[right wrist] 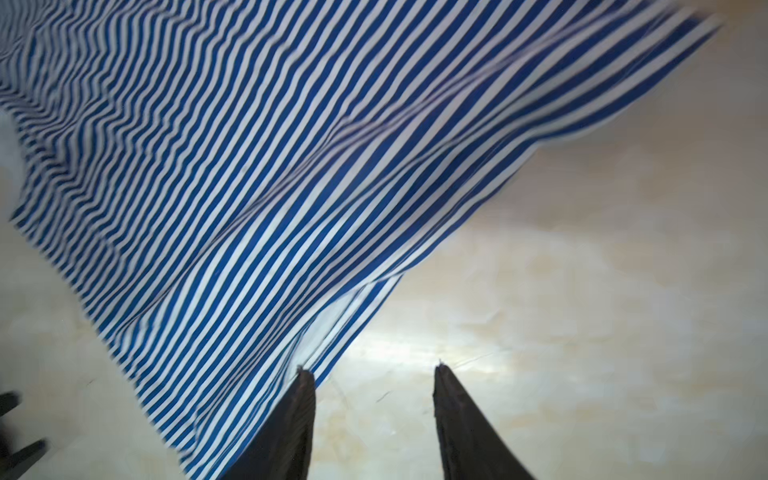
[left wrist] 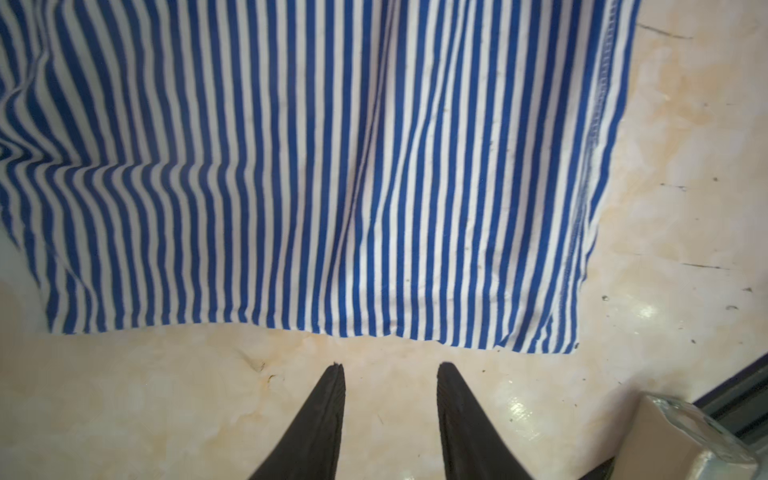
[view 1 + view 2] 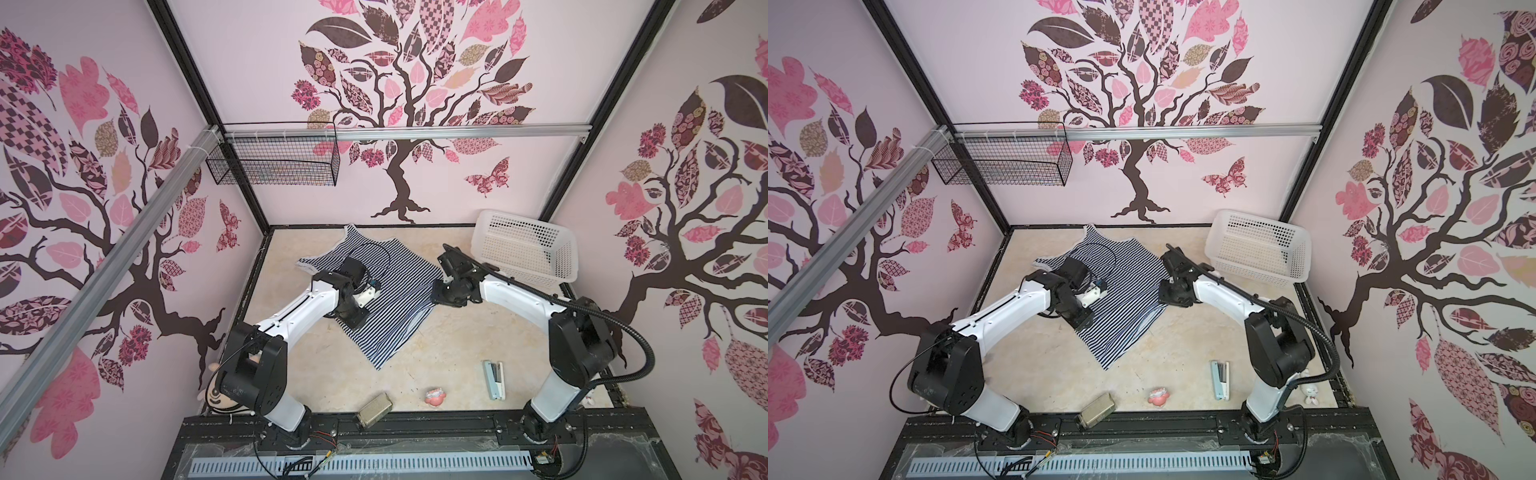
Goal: Fold and stack tank tops
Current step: Smooth out the tank top at the center of the table.
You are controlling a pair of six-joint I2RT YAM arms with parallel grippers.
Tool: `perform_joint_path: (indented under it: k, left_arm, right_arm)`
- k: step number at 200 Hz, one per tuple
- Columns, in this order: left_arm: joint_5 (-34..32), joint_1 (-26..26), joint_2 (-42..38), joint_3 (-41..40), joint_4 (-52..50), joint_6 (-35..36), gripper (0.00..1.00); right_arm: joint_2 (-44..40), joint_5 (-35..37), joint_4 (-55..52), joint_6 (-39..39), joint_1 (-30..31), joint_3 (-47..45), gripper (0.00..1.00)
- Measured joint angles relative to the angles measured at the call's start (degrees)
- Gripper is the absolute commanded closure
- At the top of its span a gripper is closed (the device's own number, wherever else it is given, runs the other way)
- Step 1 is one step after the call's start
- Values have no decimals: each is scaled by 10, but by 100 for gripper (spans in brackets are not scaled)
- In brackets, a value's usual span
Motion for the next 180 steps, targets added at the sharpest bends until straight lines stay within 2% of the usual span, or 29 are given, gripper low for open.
perform_joint_path:
  k: [31, 83, 120, 180]
  left_arm:
    - [30, 0, 4, -28, 8, 7, 58]
    - [42, -2, 35, -62, 30, 19, 58]
    - [42, -3, 36, -73, 42, 19, 58]
    - [30, -3, 36, -91, 57, 18, 58]
  right_arm:
    - [-16, -84, 73, 57, 13, -86, 48]
    - [-16, -162, 185, 126, 19, -127, 52]
    - [17, -166, 201, 144, 20, -92, 53]
    - [97, -125, 146, 142, 34, -8, 53]
